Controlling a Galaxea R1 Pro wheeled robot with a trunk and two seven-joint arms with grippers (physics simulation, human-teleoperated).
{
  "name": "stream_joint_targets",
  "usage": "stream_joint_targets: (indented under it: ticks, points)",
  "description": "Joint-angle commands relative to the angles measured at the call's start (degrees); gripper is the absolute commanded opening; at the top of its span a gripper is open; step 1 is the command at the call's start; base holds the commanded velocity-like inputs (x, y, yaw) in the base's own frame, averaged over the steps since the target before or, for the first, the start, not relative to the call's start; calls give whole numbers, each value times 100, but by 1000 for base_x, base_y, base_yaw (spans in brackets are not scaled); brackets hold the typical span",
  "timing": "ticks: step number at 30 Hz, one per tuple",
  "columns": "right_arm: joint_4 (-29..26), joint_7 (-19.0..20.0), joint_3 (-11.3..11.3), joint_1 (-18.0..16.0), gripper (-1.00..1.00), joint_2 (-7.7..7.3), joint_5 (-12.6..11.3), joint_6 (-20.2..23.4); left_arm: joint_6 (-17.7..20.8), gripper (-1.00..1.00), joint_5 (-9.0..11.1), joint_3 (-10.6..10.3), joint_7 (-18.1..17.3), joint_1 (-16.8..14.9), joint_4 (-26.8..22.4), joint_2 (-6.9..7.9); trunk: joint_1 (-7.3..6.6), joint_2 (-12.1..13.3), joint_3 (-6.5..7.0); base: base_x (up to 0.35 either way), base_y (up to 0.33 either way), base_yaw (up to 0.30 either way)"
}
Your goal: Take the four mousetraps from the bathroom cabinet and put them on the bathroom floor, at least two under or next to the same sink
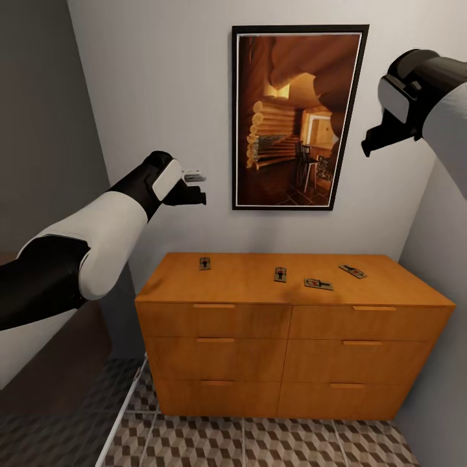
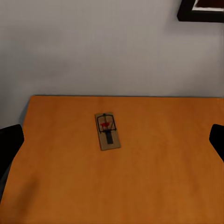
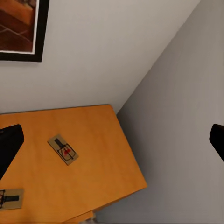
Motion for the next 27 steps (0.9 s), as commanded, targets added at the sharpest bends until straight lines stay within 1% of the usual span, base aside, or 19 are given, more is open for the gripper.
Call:
stream_joint_targets:
  ticks: [1, 11, 15, 21, 27]
  points:
    - [7, -56, -4, 13, 100, -6, -48, 3, 17, 100, 61, -39, 38, -4, -6, 1, 0, -4, -7, 0, 0, 0]
    - [17, -94, 5, 87, 100, -64, -43, 3, 20, 100, 61, -39, 33, -4, -6, 1, 0, -4, -7, 0, 0, 0]
    - [31, -146, 4, 99, 100, -63, -42, 3, 16, 100, 61, -39, 33, -4, -6, 0, 0, -4, -7, 0, 0, 0]
    - [58, -238, -6, 125, 100, 0, -44, 3, 14, 100, 61, -39, 32, -4, -6, -1, 0, -4, -7, 0, 0, 0]
    - [78, -278, -67, 171, 100, 102, -49, 3, 13, 100, 61, -39, 32, -4, -6, 4, 0, -4, -7, 0, 0, 0]
